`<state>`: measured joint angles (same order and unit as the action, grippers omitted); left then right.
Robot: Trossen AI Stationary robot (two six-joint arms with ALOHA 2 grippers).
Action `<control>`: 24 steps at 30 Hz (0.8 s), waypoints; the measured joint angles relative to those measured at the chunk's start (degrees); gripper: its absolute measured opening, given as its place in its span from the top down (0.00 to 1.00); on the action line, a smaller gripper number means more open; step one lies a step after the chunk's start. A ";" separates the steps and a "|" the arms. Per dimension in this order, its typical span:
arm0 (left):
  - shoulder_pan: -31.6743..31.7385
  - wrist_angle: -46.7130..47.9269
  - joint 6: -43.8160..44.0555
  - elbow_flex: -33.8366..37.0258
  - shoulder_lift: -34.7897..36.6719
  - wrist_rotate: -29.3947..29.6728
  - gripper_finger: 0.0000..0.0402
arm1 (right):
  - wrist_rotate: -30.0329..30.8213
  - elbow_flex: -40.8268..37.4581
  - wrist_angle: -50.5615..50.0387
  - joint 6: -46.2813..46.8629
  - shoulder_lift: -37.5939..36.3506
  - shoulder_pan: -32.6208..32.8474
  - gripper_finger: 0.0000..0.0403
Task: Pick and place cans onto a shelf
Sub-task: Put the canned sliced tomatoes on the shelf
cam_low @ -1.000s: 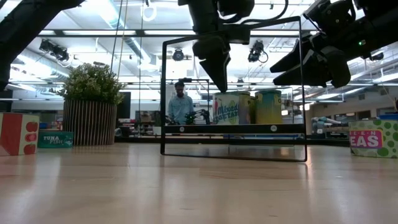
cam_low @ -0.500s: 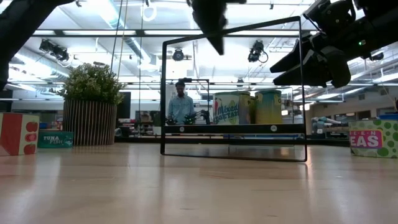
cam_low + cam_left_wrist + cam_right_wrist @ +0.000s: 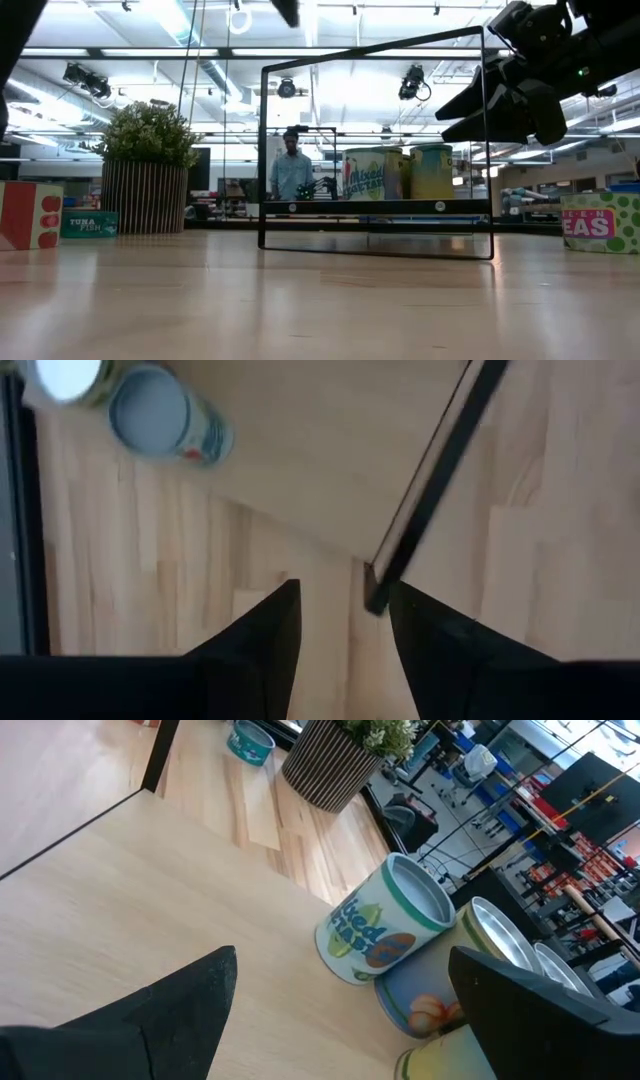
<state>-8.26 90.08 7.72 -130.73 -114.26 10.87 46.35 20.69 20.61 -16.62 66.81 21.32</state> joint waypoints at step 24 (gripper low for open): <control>-14.27 -10.43 45.34 52.97 25.05 -1.70 0.48 | -1.59 0.00 0.28 0.57 0.00 0.00 0.08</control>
<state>-22.52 79.65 53.07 -77.76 -89.21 9.17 44.76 20.69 20.88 -16.05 66.81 21.32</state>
